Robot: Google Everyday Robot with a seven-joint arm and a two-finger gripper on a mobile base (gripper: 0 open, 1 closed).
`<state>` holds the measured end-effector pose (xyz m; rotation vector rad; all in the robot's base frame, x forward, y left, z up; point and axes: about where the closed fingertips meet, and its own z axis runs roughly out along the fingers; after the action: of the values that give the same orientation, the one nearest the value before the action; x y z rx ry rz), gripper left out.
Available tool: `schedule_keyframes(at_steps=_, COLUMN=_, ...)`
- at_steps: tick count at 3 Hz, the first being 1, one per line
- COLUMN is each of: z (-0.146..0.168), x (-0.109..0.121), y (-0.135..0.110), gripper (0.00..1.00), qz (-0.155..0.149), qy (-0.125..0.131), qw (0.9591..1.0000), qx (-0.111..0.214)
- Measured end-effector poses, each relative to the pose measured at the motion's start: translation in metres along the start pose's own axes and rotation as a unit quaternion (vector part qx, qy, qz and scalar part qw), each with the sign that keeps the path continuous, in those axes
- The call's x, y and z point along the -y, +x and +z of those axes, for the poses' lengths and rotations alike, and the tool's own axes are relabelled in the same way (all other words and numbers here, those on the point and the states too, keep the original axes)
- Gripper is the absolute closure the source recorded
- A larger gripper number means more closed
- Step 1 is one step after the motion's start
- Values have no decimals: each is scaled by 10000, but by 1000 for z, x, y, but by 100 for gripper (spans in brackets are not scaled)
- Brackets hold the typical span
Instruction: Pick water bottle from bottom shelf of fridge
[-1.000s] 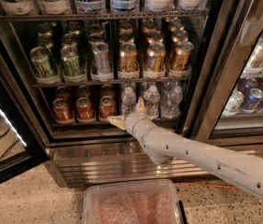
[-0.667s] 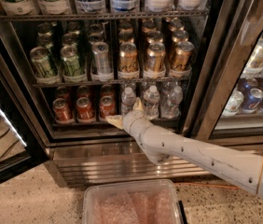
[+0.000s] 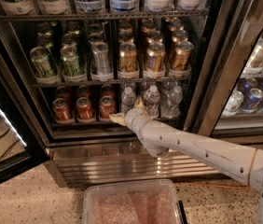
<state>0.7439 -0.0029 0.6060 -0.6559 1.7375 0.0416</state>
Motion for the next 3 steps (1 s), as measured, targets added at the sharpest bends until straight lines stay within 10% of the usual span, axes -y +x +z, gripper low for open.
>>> schedule_keyframes(at_steps=2, z=11, x=18, y=10, gripper=17, qz=-139, qy=124, qw=9998, qx=-109)
schedule_keyframes(at_steps=3, z=10, x=18, y=10, gripper=36, qz=-138, qy=137, qw=9997, qx=-111)
